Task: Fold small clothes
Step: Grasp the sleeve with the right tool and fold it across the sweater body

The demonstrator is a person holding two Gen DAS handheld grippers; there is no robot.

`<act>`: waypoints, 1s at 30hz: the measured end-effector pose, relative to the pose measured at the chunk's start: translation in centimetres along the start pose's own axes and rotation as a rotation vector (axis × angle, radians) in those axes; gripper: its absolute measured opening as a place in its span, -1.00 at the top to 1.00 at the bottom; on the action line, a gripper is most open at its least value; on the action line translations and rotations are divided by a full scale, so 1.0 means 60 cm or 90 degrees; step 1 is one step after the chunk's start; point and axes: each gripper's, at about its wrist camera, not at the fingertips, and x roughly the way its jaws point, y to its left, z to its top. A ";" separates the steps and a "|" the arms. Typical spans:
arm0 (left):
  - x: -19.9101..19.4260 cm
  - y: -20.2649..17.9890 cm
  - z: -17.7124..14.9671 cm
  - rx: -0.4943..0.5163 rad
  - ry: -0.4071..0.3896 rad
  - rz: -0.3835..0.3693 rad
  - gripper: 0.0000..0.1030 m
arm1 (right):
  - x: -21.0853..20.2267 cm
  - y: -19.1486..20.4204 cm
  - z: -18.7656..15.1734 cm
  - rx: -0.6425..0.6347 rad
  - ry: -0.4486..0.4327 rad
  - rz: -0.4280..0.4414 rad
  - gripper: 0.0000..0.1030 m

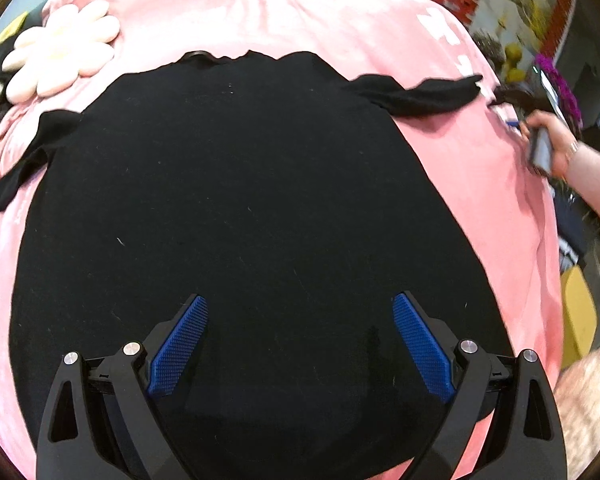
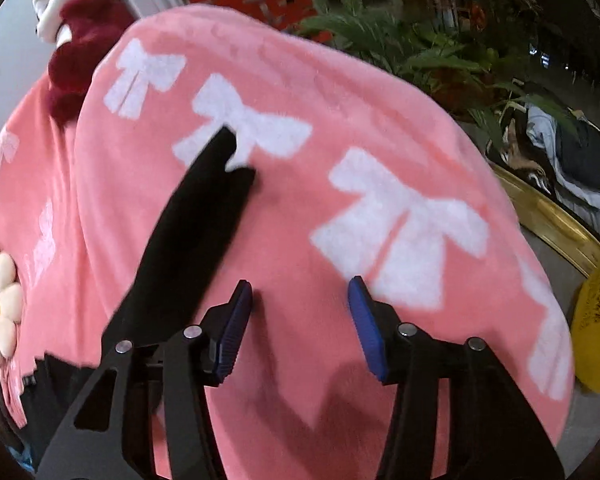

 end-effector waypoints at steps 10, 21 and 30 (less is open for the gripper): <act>0.013 -0.015 0.011 -0.025 0.013 -0.003 -0.78 | 0.068 0.060 0.043 -0.020 0.006 0.035 0.73; 0.003 -0.010 0.008 -0.024 0.002 -0.026 -0.78 | -0.121 -0.053 0.027 0.036 -0.067 0.084 1.00; -0.003 -0.025 -0.011 -0.015 0.021 -0.016 -0.79 | -0.015 -0.021 0.009 0.047 0.040 0.141 0.56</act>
